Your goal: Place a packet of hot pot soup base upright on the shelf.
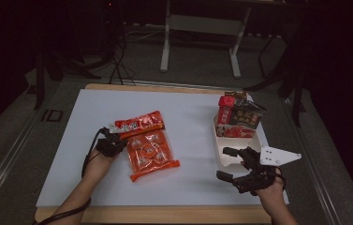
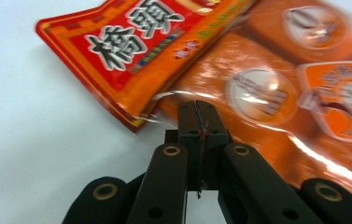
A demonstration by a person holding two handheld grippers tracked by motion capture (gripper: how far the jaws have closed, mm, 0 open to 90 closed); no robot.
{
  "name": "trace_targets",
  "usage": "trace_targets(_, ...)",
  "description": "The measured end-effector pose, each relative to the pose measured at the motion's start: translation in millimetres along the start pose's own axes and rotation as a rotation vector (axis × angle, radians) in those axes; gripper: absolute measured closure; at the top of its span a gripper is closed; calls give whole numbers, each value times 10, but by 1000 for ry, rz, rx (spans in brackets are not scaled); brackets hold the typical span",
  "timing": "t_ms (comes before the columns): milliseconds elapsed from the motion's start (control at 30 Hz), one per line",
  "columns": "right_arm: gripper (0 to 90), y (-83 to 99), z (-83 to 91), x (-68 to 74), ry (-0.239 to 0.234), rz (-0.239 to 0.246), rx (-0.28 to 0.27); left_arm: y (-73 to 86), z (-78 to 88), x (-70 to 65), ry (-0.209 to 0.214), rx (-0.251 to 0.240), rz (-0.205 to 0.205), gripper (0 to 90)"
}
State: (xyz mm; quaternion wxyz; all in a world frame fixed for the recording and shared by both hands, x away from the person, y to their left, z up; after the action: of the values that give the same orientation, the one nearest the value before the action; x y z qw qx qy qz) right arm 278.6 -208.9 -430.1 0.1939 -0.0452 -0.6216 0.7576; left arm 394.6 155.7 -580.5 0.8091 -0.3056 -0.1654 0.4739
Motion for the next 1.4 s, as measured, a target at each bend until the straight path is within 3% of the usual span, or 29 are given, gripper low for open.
trace_targets(400, 174, 2, 8, 7, -2, 1, 1, -83, -64, -123, 50, 6, -40, 900)
trace_targets(600, 174, 6, 5, 4, -2, -1, 1, -190, -164, -283, 82, -4, -53, 900)
trace_targets(933, 174, 3, 14, 6, -5, -1, -2, -354, -304, -577, 119, 2, -108, 900)
trace_targets(1200, 174, 0, 22, 1, -5, -2, -5, -396, -345, -724, 141, 1, -128, 900)
trace_targets(1400, 174, 3, 18, 6, -7, -1, -3, -413, -334, -714, 115, 2, -127, 900)
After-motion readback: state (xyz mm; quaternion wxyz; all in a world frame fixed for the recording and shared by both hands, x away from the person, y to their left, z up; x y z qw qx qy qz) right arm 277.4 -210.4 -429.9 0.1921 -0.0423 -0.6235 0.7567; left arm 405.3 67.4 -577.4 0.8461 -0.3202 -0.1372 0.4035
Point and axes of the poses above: each handheld gripper's, and its own axes: z roughly backward along the jaws, y roughly out of its underside, x roughly to its left, the point moved 7 cm from there along -z, roughly forward along the jaws, and after that the axes turned 3 degrees about -z, right-handed, at the moved point
